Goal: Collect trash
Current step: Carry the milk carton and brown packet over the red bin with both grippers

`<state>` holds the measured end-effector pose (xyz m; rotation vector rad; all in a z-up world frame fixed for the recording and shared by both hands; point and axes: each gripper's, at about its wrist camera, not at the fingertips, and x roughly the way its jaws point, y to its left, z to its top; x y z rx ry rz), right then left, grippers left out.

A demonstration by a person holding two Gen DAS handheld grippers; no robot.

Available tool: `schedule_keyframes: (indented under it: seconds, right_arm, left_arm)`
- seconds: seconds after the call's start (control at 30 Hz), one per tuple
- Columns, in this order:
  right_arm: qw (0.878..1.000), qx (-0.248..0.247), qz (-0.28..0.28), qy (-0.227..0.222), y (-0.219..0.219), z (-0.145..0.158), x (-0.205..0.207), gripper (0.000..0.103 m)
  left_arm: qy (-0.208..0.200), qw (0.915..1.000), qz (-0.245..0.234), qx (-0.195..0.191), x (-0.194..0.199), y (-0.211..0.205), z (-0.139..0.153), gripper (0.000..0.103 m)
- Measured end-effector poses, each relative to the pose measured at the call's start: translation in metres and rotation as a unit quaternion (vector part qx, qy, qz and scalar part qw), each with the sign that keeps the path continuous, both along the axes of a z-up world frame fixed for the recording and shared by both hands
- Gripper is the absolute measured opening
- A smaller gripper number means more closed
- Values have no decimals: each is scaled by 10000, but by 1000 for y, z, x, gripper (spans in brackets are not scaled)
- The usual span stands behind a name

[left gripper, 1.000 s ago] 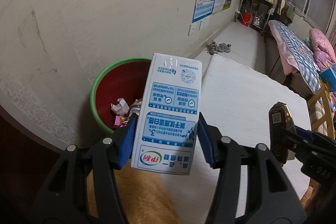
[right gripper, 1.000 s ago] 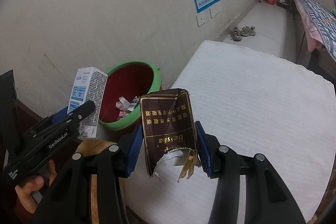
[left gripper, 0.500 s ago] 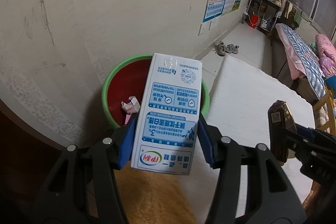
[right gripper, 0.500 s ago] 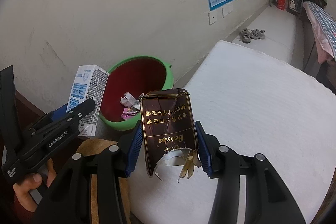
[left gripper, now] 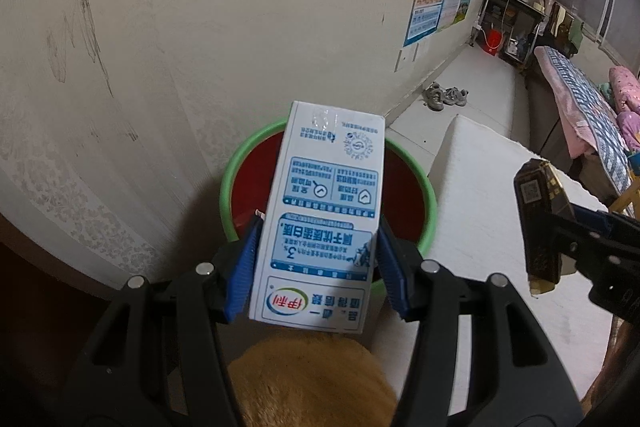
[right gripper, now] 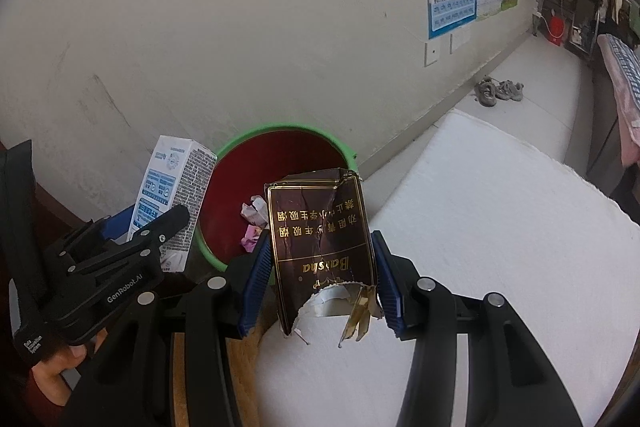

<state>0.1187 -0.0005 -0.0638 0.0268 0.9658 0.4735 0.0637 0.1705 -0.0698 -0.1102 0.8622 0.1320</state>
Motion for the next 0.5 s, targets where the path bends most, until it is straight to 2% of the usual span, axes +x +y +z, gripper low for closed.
schedule_keyframes:
  seconds: [0.5]
  right_arm:
    - [9995, -274, 92, 132, 22, -16, 22, 47]
  left_arm:
    - [103, 9999, -12, 12, 23, 26, -14, 53]
